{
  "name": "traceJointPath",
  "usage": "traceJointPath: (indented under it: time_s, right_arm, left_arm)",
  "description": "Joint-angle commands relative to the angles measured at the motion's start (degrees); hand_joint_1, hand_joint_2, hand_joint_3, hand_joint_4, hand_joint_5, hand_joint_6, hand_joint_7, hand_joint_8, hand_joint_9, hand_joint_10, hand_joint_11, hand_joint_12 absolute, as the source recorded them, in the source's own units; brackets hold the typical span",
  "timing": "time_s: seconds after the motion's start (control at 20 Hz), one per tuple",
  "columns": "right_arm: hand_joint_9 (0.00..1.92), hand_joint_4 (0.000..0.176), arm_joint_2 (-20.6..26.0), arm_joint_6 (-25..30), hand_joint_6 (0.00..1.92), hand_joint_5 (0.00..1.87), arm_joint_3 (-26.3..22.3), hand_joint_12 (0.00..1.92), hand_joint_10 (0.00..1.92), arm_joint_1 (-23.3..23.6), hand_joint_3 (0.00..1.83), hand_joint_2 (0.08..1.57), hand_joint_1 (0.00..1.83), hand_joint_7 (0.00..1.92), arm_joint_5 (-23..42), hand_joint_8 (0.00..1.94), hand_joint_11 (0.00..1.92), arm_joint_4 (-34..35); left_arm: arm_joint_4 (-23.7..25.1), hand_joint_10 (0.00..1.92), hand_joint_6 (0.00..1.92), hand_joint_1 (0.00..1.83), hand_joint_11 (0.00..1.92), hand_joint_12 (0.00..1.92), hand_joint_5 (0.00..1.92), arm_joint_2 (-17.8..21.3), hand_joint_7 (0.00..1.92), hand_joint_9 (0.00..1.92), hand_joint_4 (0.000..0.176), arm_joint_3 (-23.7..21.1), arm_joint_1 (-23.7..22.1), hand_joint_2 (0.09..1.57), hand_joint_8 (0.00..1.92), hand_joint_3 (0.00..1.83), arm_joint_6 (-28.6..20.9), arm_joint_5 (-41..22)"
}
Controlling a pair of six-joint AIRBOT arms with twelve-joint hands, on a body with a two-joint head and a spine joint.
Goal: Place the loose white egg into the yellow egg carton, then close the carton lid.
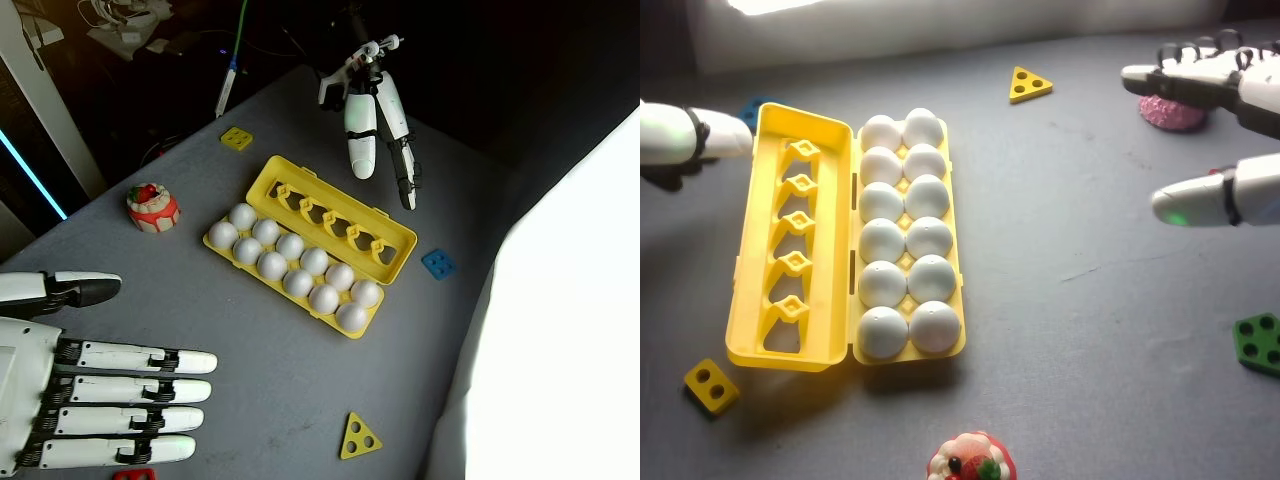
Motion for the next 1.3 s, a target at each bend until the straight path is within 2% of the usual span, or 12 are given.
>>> traceJointPath:
  time_s: [0.0, 0.05, 0.1, 0.15, 0.2, 0.25, 0.3, 0.35, 0.4, 0.5, 0.8, 1.25]
  right_arm:
    - [0.07, 0.000, 1.22, -0.41, 0.02, 0.09, -0.43, 0.00, 0.03, 0.54, 0.01, 1.07, 0.39, 0.11, 6.26, 0.02, 0.00, -2.08]
    - [0.07, 0.000, 2.26, -2.63, 0.02, 0.10, -1.09, 0.01, 0.03, 0.57, 0.01, 1.07, 0.37, 0.11, 6.15, 0.02, 0.01, -4.55]
    - [0.07, 0.000, 2.93, -3.50, 0.02, 0.10, -1.44, 0.01, 0.03, 0.66, 0.01, 1.07, 0.37, 0.11, 5.42, 0.02, 0.01, -6.07]
    - [0.07, 0.000, 3.47, -4.43, 0.03, 0.11, -1.67, 0.01, 0.04, 0.81, 0.01, 1.07, 0.41, 0.12, 4.13, 0.02, 0.01, -6.23]
    - [0.07, 0.000, 3.81, -4.64, 0.03, 0.11, -1.74, 0.01, 0.04, 0.99, 0.01, 1.07, 0.41, 0.12, 3.12, 0.02, 0.01, -6.27]
    - [0.09, 0.000, 4.25, -5.11, 0.03, 0.13, -1.75, 0.02, 0.04, 1.25, 0.00, 1.07, 0.42, 0.14, 1.91, 0.02, 0.03, -6.36]
    - [0.09, 0.000, 4.46, -6.70, 0.03, 0.12, -1.70, 0.03, 0.04, 1.45, 0.00, 1.06, 0.41, 0.13, 1.35, 0.02, 0.02, -6.36]
    - [0.09, 0.000, 4.46, -7.60, 0.03, 0.12, -1.56, 0.03, 0.04, 1.72, 0.00, 1.06, 0.41, 0.13, 1.30, 0.02, 0.02, -6.36]
    - [0.08, 0.000, 4.33, -7.70, 0.03, 0.12, -1.45, 0.02, 0.04, 2.22, 0.00, 1.07, 0.42, 0.13, 1.17, 0.01, 0.00, -6.36]
    - [0.08, 0.000, 3.99, -7.68, 0.03, 0.13, -1.46, 0.02, 0.04, 2.72, 0.00, 1.07, 0.43, 0.14, 1.16, 0.01, 0.00, -6.36]
    - [0.14, 0.000, 2.83, -7.44, 0.02, 0.19, -1.50, 0.69, 0.14, 3.44, 0.00, 1.10, 0.41, 0.21, 0.41, 0.00, 0.00, -6.36]
    - [0.10, 0.000, 2.50, -7.20, 0.02, 0.22, -1.52, 0.72, 0.27, 4.03, 0.00, 1.10, 0.44, 0.23, 0.38, 0.00, 0.00, -6.36]
  left_arm:
    - [-1.33, 0.17, 0.03, 0.21, 0.00, 1.29, 0.36, -0.01, 0.53, 0.47, 0.000, 0.56, -0.19, 1.28, 0.04, 0.00, -0.24, -0.03]
    - [-3.04, 0.50, 0.03, 0.15, 0.00, 1.47, 0.45, -0.01, 0.63, 0.42, 0.000, 0.59, 0.21, 1.31, 0.04, 0.00, -0.24, -0.53]
    - [-4.46, 0.50, 0.03, 0.15, 0.00, 1.47, 0.45, -0.01, 0.63, 0.42, 0.000, 0.48, 0.62, 1.31, 0.04, 0.00, -0.24, -0.60]
    - [-5.51, 0.88, 0.05, 0.17, 0.01, 1.61, 0.52, -0.02, 0.68, 0.30, 0.000, 0.28, 1.12, 1.31, 0.08, 0.00, -0.24, -0.62]
    - [-6.31, 0.88, 0.05, 0.17, 0.01, 1.61, 0.52, -0.02, 0.68, 0.30, 0.000, 0.06, 1.48, 1.31, 0.08, 0.00, -0.24, -0.64]
    - [-7.27, 1.06, 0.10, 0.14, 0.04, 1.67, 0.55, -0.04, 0.63, 0.32, 0.000, -0.22, 1.92, 1.33, 0.37, 0.00, -0.24, -0.64]
    - [-8.24, 1.22, 0.23, 0.13, 0.07, 1.69, 0.56, -0.15, 0.45, 0.31, 0.000, -0.41, 2.27, 1.34, 0.91, 0.00, -0.24, -0.64]
    - [-9.14, 1.22, 0.23, 0.13, 0.07, 1.69, 0.56, -0.25, 0.45, 0.31, 0.000, -0.58, 2.55, 1.34, 0.91, 0.00, -0.24, -0.64]
    - [-10.04, 1.35, 0.54, 0.15, 0.09, 1.74, 0.47, -0.34, 0.37, 0.29, 0.000, -0.77, 3.00, 1.34, 1.14, 0.00, -0.24, -0.65]
    - [-11.47, 1.38, 0.65, 0.15, 0.09, 1.75, 0.43, -0.45, 0.36, 0.28, 0.000, -1.02, 3.68, 1.34, 1.18, 0.00, -0.24, -0.74]
    - [-14.56, 1.41, 0.77, 0.26, 0.19, 1.80, 0.44, -1.76, 0.43, 0.38, 0.000, -1.21, 5.09, 1.32, 1.11, 0.00, -0.24, -1.10]
    - [-16.61, 1.53, 0.82, 0.27, 0.10, 1.92, 0.41, -2.85, 0.37, 0.26, 0.000, -1.32, 4.92, 1.32, 1.21, 0.00, -0.24, -1.05]
